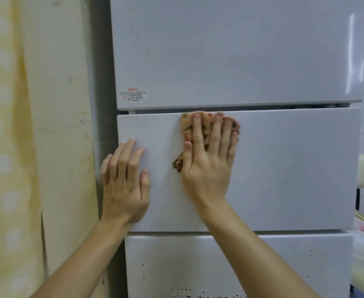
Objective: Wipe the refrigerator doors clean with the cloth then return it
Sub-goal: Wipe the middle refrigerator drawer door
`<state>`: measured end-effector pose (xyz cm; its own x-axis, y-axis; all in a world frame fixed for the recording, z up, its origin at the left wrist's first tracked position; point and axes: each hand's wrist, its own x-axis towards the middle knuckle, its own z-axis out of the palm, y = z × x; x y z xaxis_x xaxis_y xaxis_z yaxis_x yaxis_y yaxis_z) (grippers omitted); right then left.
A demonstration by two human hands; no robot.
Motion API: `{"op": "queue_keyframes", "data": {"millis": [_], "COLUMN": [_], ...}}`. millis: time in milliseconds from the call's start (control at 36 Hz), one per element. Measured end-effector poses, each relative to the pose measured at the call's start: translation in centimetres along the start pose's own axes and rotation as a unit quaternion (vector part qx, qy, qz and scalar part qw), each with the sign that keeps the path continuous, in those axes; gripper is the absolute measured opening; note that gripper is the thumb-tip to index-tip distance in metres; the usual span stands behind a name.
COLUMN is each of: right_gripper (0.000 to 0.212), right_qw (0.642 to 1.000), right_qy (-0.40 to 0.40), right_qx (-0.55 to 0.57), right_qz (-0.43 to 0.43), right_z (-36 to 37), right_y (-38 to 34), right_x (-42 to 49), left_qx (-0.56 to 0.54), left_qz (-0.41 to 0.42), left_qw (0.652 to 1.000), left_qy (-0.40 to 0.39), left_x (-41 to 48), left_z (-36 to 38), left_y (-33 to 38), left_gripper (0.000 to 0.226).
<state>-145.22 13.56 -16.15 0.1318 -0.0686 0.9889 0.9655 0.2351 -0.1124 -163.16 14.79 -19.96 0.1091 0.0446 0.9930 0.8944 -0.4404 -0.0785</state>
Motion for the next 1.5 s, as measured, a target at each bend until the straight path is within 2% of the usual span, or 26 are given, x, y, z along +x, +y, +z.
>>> {"op": "queue_keyframes", "data": {"millis": [222, 417, 472, 583, 694, 750, 889, 1028, 1167, 1222, 1333, 1389, 1500], "right_gripper": [0.057, 0.053, 0.051, 0.051, 0.053, 0.052, 0.048, 0.051, 0.054, 0.056, 0.063, 0.066, 0.056], "right_qw": [0.985, 0.955, 0.969, 0.999, 0.999, 1.0, 0.991, 0.975, 0.923, 0.908, 0.908, 0.922, 0.954], "right_qy": [-0.09, -0.123, -0.102, -0.003, 0.005, 0.002, -0.022, -0.09, -0.187, -0.205, -0.199, -0.188, -0.14], "right_qx": [0.027, 0.039, 0.056, 0.022, -0.009, 0.014, 0.08, 0.089, 0.055, 0.048, 0.057, 0.064, 0.065], "right_qz": [-0.142, -0.267, -0.218, -0.032, 0.048, 0.022, -0.104, -0.18, -0.332, -0.364, -0.364, -0.333, -0.257], "right_z": [2.0, 1.6, 0.9, -0.6, -0.1, 0.8, 3.3, 3.6, 2.2, 1.5, 0.2, -0.2, -1.2], "right_y": [-6.5, -4.9, -3.6, -0.3, -1.3, -3.5, -9.0, -9.1, -7.1, -5.9, -3.6, -2.5, 0.8], "right_x": [-1.4, 0.2, 1.0, 2.9, 3.3, 3.3, 1.9, 0.7, -3.7, -5.8, -7.7, -7.6, -6.1], "left_qx": [0.016, 0.018, 0.017, 0.017, 0.023, 0.022, 0.005, 0.001, -0.012, -0.017, -0.019, -0.02, -0.025], "left_qz": [-0.02, -0.068, -0.082, -0.079, -0.07, -0.074, -0.056, -0.047, -0.056, -0.063, -0.071, -0.063, -0.026], "left_qw": [0.999, 0.997, 0.996, 0.997, 0.997, 0.997, 0.998, 0.999, 0.998, 0.998, 0.997, 0.998, 0.999], "left_qy": [0.032, 0.033, 0.028, 0.014, 0.012, 0.008, -0.001, -0.009, -0.004, 0.001, 0.0, -0.006, -0.014], "left_x": [-0.2, 0.1, 0.3, 0.4, 0.5, 0.6, 0.4, 0.0, 0.2, 0.1, -0.4, -0.8, -1.3], "left_z": [-0.4, -0.6, -0.5, -0.3, -0.3, -0.4, -0.7, -1.1, -1.1, -1.1, -1.1, -0.9, -0.5], "left_y": [-3.6, -6.0, -6.5, -7.2, -8.3, -9.1, -10.5, -10.9, -10.2, -9.7, -8.5, -7.8, -6.2], "left_gripper": [0.052, 0.056, 0.057, 0.06, 0.061, 0.063, 0.066, 0.068, 0.066, 0.065, 0.063, 0.063, 0.063]}}
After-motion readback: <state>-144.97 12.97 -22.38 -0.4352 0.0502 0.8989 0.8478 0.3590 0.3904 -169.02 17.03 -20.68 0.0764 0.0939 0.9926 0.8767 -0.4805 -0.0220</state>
